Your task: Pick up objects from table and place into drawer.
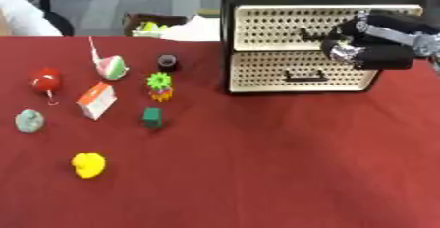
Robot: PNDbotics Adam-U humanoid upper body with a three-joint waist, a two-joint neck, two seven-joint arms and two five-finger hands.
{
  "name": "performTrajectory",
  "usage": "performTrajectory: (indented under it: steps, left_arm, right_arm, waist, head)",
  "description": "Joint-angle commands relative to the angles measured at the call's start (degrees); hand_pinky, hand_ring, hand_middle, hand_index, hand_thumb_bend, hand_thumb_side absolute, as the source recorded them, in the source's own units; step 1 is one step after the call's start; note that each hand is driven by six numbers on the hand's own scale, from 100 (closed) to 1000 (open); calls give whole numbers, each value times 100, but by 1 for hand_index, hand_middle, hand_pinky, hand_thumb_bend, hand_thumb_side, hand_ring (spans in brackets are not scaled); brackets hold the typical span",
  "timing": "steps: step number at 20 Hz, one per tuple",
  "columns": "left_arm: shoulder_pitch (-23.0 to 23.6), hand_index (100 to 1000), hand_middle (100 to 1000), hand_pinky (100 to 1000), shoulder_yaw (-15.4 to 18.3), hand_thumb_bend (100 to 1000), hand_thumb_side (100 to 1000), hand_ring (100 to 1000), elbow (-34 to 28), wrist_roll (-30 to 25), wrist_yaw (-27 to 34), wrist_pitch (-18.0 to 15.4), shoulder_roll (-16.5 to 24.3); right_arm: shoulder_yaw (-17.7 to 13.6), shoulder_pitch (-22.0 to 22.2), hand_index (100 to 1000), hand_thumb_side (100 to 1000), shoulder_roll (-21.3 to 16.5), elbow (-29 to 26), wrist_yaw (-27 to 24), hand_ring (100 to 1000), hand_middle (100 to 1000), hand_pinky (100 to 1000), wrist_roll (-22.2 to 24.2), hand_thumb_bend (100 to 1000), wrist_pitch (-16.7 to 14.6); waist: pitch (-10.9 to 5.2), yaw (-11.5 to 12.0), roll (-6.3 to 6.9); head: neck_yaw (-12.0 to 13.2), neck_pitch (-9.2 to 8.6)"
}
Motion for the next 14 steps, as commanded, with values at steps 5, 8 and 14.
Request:
performTrajectory:
  steps: [5, 8, 14]
  left_arm:
    - [-73, 768, 615, 469, 6, 100, 828, 581, -104, -11, 40, 0, 54]
    - [-63, 768, 615, 469, 13, 100, 827, 581, -104, -4, 36, 2, 63]
    - [-62, 768, 615, 470, 12, 100, 827, 581, -104, 1, 32, 3, 79]
  right_arm:
    - [-36, -22, 690, 1000, -124, -130, 70, 100, 100, 100, 37, 100, -23]
    - [-139, -43, 703, 1000, -123, -193, -57, 100, 100, 100, -11, 100, 1]
    - [-410, -128, 768, 1000, -250, -387, -284, 100, 100, 100, -408, 100, 83]
  waist:
    - [-104, 2, -20]
    - [-110, -5, -18]
    - [-122, -36, -22]
  head:
    - [-14, -69]
    - [9, -59]
    - [23, -60]
